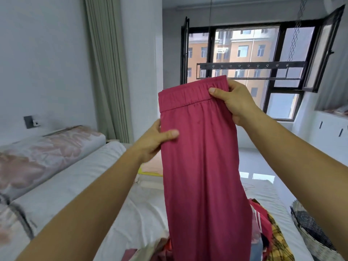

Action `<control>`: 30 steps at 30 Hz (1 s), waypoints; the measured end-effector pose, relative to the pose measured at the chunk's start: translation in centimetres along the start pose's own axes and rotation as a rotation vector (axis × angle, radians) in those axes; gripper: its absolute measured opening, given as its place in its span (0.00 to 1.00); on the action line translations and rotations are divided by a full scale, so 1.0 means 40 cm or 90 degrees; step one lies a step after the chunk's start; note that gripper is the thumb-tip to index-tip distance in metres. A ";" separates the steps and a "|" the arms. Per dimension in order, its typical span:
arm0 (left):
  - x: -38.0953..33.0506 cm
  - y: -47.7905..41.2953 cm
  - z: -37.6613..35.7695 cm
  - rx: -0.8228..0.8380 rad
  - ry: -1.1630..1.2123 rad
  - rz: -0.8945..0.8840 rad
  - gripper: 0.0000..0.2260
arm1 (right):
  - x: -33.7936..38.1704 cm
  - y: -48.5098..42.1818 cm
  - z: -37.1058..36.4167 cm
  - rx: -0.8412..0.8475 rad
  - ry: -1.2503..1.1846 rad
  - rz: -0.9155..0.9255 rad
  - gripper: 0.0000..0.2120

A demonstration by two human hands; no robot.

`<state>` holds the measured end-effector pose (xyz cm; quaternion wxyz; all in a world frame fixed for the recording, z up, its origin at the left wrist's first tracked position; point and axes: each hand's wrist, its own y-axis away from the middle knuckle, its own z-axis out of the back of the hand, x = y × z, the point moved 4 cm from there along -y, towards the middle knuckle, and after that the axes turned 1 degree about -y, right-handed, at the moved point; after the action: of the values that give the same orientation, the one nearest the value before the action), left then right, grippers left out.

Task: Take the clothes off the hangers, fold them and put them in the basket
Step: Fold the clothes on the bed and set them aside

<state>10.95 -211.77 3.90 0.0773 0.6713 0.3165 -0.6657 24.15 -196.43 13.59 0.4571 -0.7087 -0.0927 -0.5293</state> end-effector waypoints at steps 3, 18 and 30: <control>0.123 -0.016 0.025 -0.009 -0.041 0.035 0.24 | -0.031 -0.053 -0.014 -0.021 0.017 0.005 0.06; 0.516 -0.108 0.278 -0.004 -0.107 0.194 0.11 | -0.084 -0.376 -0.015 -0.179 0.047 0.056 0.07; 0.655 -0.253 0.236 0.195 -0.077 0.378 0.38 | -0.330 -0.593 0.180 -0.220 0.064 0.014 0.06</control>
<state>-4.63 -200.31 -18.54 0.1847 0.6972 -0.0014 -0.6927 8.76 -173.02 15.46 0.3382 -0.7504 0.0304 -0.5671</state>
